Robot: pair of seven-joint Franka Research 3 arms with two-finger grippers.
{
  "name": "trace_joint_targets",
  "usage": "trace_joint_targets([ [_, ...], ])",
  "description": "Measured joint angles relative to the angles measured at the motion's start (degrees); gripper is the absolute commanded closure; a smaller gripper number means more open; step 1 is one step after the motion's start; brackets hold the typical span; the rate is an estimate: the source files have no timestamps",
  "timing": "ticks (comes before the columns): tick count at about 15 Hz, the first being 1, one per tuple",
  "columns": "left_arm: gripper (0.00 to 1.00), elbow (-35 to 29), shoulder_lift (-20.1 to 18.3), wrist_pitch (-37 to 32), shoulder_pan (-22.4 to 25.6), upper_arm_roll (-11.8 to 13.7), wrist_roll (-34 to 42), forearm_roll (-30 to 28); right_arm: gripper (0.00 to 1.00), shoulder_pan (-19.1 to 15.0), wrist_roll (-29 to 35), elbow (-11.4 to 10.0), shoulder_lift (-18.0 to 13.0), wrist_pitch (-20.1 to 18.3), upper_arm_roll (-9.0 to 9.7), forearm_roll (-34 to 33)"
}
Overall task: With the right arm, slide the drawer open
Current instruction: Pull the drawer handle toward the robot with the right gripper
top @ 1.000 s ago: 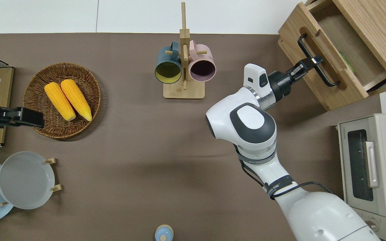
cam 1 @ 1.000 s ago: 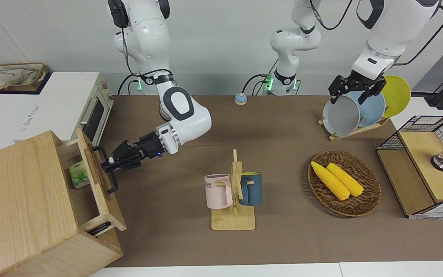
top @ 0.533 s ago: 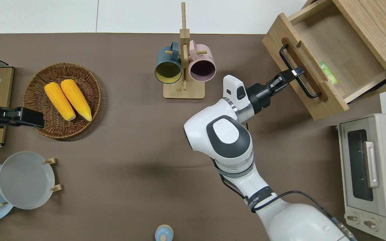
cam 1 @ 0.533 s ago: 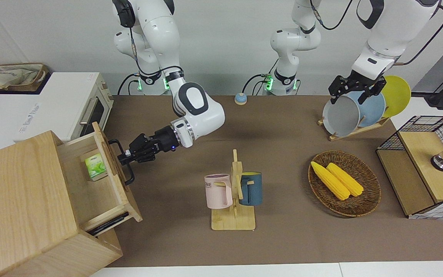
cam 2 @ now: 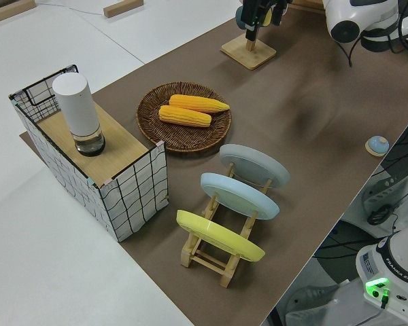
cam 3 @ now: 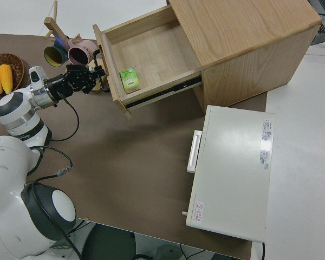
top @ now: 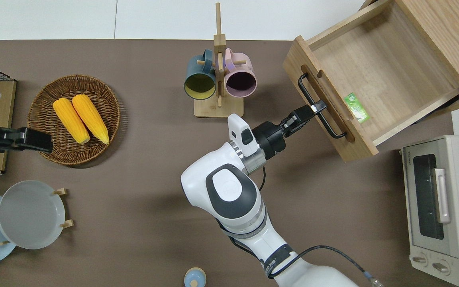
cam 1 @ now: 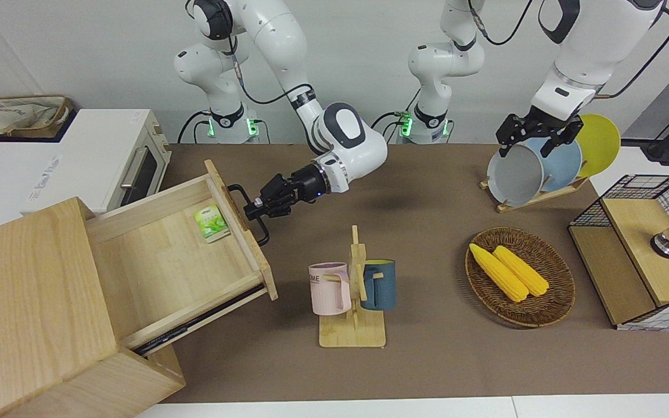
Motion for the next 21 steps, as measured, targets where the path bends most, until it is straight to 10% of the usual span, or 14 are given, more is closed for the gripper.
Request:
trace_joint_targets([
  [1, 0.01, 0.0, 0.0, 0.0, 0.0, 0.0, 0.0, 0.0, 0.800, 0.0, 0.0, 0.0, 0.0, 0.0, 0.00, 0.0],
  [2, 0.01, 0.0, 0.0, 0.0, 0.0, 0.0, 0.0, 0.0, 0.193, 0.0, 0.0, 0.0, 0.0, -0.1, 0.00, 0.0],
  [3, 0.01, 0.0, 0.0, 0.0, 0.0, 0.0, 0.0, 0.0, 0.029, 0.0, 0.0, 0.0, 0.1, -0.1, 0.00, 0.0],
  [15, 0.01, 0.0, 0.0, 0.0, 0.0, 0.0, 0.0, 0.0, 0.021, 0.6, 4.5, 1.4, 0.2, -0.1, 0.01, 2.6],
  [21, 0.01, 0.0, 0.0, 0.0, 0.0, 0.0, 0.0, 0.0, 0.019, 1.5, 6.4, 9.4, -0.3, -0.1, 0.01, 18.7],
])
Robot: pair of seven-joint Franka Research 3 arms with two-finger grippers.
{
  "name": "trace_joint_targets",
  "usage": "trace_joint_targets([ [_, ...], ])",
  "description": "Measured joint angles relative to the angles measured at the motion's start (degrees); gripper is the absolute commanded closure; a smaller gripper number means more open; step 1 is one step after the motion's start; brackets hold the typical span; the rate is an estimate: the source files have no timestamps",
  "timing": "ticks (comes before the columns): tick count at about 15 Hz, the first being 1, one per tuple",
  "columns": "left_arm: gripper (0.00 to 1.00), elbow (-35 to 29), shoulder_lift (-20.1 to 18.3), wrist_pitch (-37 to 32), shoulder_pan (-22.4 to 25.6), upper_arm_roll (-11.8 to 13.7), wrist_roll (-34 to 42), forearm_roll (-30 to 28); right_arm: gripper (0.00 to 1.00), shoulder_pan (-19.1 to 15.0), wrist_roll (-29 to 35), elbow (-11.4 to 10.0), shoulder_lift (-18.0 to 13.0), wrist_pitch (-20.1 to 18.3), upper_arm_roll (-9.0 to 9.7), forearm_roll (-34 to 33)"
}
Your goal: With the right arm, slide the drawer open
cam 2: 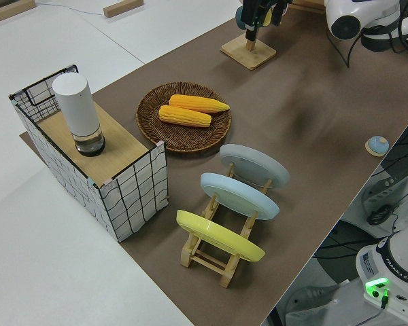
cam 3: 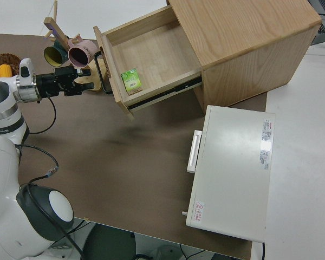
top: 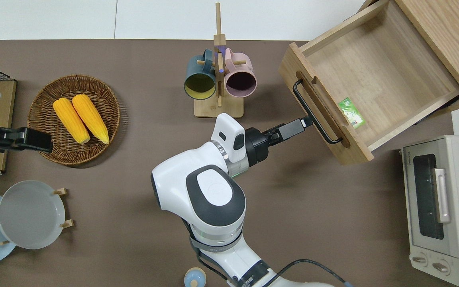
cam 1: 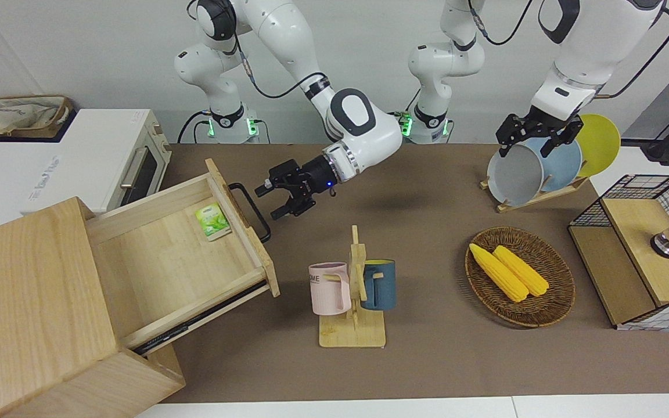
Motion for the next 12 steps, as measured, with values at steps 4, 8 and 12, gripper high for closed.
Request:
trace_joint_targets([
  [4, 0.01, 0.0, 0.0, 0.0, 0.0, 0.0, 0.0, 0.0, 0.019, -0.1, 0.1, 3.4, -3.6, 0.0, -0.35, 11.1],
  [8, 0.01, 0.0, 0.0, 0.0, 0.0, 0.0, 0.0, 0.0, 0.019, -2.3, 0.1, 4.2, -9.6, 0.0, -0.93, 22.1],
  [12, 0.01, 0.0, 0.0, 0.0, 0.0, 0.0, 0.0, 0.0, 0.017, -8.2, 0.0, 4.5, -15.2, 0.4, -0.47, 32.4],
])
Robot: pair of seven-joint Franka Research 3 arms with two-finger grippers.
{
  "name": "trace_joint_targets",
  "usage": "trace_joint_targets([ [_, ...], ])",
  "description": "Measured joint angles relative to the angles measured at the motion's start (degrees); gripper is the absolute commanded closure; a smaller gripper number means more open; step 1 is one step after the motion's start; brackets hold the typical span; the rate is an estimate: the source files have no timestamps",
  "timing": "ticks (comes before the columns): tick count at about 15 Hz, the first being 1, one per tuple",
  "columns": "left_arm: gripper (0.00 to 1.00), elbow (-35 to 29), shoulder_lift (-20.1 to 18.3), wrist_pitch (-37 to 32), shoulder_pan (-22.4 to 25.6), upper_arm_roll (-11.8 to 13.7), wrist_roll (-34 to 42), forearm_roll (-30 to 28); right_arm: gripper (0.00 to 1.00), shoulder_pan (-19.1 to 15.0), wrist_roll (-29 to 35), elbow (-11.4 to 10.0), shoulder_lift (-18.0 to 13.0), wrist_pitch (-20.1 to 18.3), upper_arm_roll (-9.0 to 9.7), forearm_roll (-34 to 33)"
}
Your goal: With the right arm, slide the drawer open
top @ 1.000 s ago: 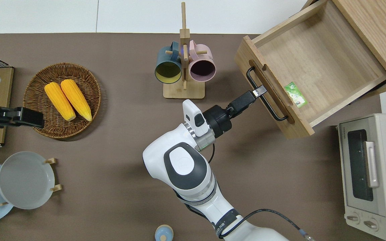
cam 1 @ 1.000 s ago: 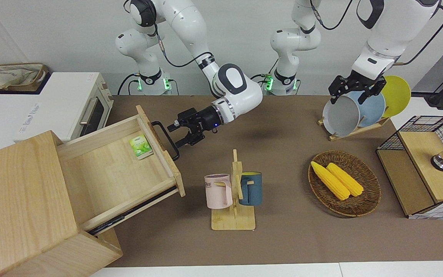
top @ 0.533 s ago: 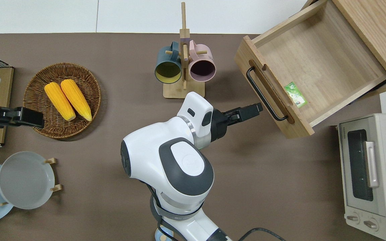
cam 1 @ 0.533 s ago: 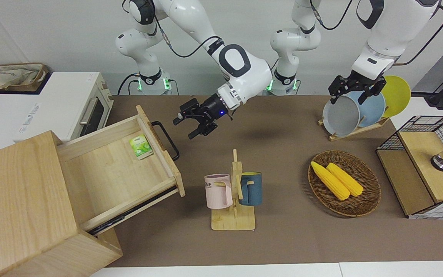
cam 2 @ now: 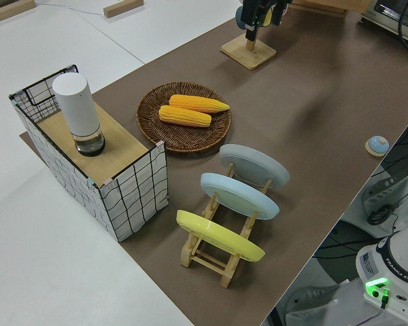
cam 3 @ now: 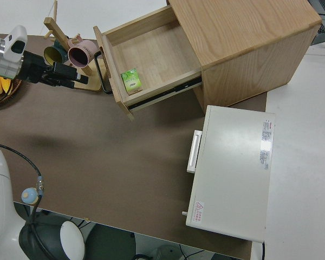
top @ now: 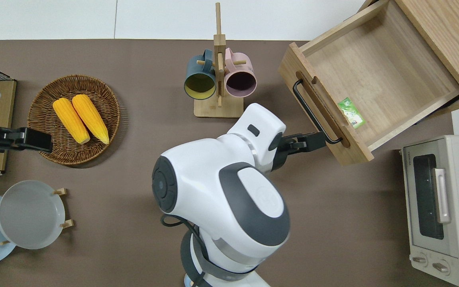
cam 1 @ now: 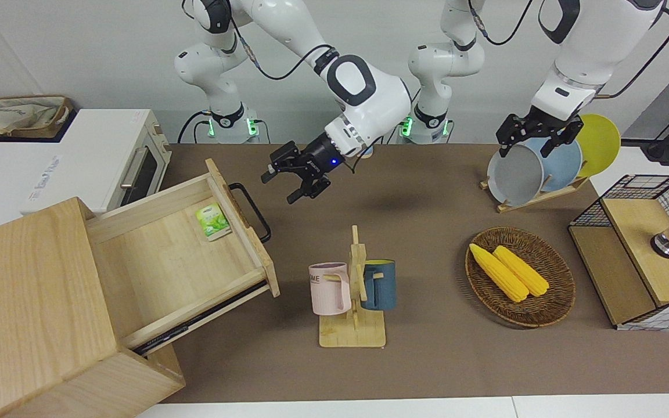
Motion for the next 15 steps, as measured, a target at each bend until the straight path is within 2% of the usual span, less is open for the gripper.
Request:
trace_joint_targets([
  [2, 0.01, 0.0, 0.0, 0.0, 0.0, 0.0, 0.0, 0.0, 0.019, -4.9, -0.6, 0.0, -2.0, 1.0, 1.75, 3.9],
  [5, 0.01, 0.0, 0.0, 0.0, 0.0, 0.0, 0.0, 0.0, 0.017, -12.3, -3.8, 0.0, -3.3, 2.5, 4.56, 9.7],
  [10, 0.01, 0.0, 0.0, 0.0, 0.0, 0.0, 0.0, 0.0, 0.017, -22.7, -13.2, 0.0, -4.2, 6.2, 5.04, 20.5],
  [13, 0.01, 0.0, 0.0, 0.0, 0.0, 0.0, 0.0, 0.0, 0.017, -26.8, -18.3, 0.0, -4.4, 6.9, 5.09, 24.2],
  [15, 0.01, 0.0, 0.0, 0.0, 0.0, 0.0, 0.0, 0.0, 0.017, -29.6, -22.1, -0.1, -4.4, 8.9, 5.12, 27.9],
])
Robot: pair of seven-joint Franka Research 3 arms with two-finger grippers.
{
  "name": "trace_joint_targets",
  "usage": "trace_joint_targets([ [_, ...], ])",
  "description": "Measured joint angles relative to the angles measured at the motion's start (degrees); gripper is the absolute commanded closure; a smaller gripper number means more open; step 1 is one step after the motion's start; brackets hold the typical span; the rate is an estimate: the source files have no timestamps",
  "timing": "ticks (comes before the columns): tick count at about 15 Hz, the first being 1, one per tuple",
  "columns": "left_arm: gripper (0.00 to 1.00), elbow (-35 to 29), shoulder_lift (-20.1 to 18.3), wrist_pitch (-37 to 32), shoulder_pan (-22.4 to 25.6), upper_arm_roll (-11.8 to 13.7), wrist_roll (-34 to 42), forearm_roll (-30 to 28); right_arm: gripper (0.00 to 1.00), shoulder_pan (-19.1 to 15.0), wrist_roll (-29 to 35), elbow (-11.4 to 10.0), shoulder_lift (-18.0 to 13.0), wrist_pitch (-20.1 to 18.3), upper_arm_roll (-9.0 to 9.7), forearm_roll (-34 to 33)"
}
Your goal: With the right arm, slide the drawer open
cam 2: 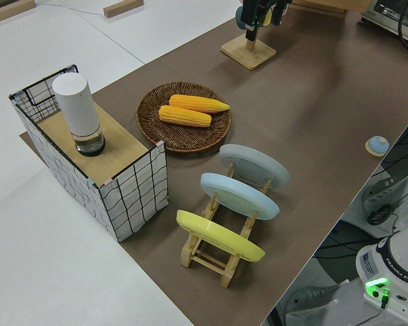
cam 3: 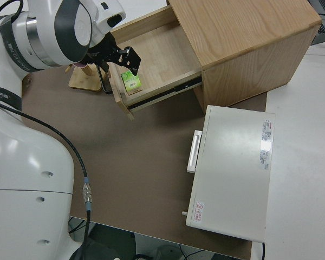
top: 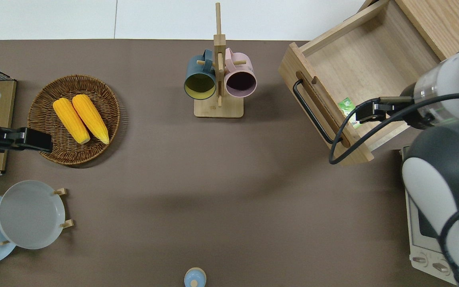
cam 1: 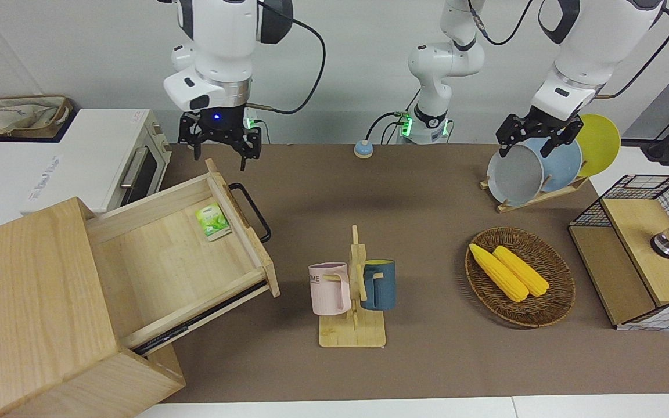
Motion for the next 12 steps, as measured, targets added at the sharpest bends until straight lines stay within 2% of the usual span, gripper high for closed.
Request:
trace_joint_targets([
  [3, 0.01, 0.0, 0.0, 0.0, 0.0, 0.0, 0.0, 0.0, 0.017, -1.8, -2.6, -0.4, 0.0, 2.0, 0.01, 1.6],
  [8, 0.01, 0.0, 0.0, 0.0, 0.0, 0.0, 0.0, 0.0, 0.017, -1.7, -2.7, -1.5, 0.1, 2.3, 0.75, 2.6],
  [12, 0.01, 0.0, 0.0, 0.0, 0.0, 0.0, 0.0, 0.0, 0.017, -1.7, -4.0, -1.6, 0.2, 2.3, 0.78, 2.6],
])
